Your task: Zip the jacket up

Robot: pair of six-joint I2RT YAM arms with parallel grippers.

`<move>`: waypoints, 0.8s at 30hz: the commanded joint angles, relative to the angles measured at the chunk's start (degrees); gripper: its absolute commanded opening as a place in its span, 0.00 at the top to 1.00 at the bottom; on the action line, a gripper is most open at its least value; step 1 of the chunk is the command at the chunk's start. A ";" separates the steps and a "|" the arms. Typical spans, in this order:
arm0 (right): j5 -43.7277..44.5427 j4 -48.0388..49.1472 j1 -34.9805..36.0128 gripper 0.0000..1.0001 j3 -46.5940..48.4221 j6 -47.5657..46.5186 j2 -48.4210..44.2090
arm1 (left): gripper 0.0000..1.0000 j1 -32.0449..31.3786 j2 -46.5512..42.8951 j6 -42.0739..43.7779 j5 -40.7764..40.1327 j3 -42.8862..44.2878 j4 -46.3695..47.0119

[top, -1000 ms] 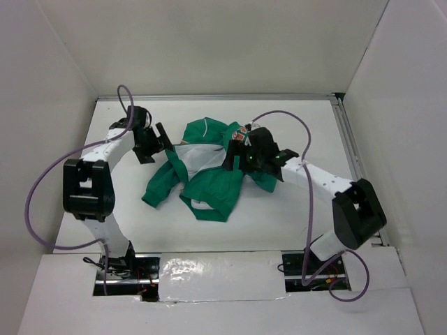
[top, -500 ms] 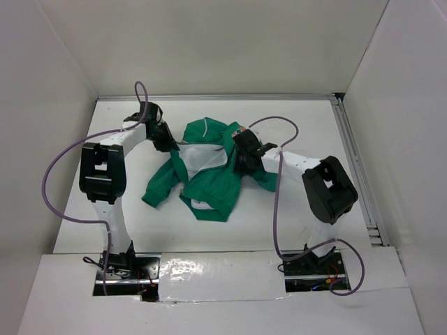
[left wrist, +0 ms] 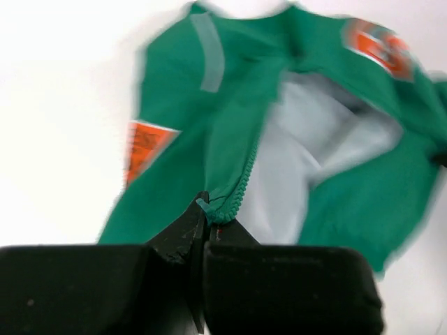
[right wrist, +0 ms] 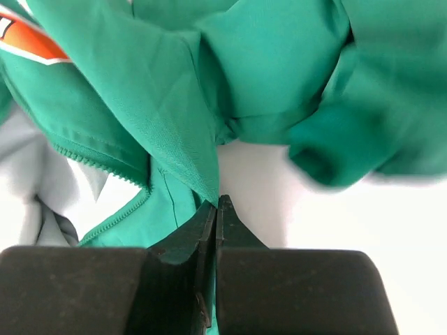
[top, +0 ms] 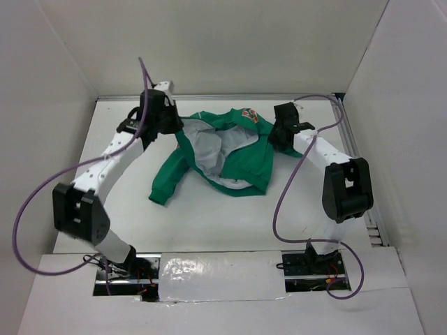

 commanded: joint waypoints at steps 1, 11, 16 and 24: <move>1.76 -3.54 -2.69 0.99 1.16 -1.87 -2.34 | 1.00 -10.43 -10.80 10.40 -9.15 -7.03 6.81; -2.63 -0.11 -4.63 0.27 -6.58 -3.90 -10.07 | 0.94 -34.97 -17.24 5.42 -9.61 -24.71 1.27; -2.89 0.59 -4.19 0.18 -8.16 -3.98 -13.76 | 0.40 -47.63 -9.26 2.88 -5.81 -22.35 0.85; -2.28 1.21 -3.23 0.13 -11.68 -4.16 -19.38 | 0.01 -49.59 -9.40 -5.90 -8.37 -21.55 -4.96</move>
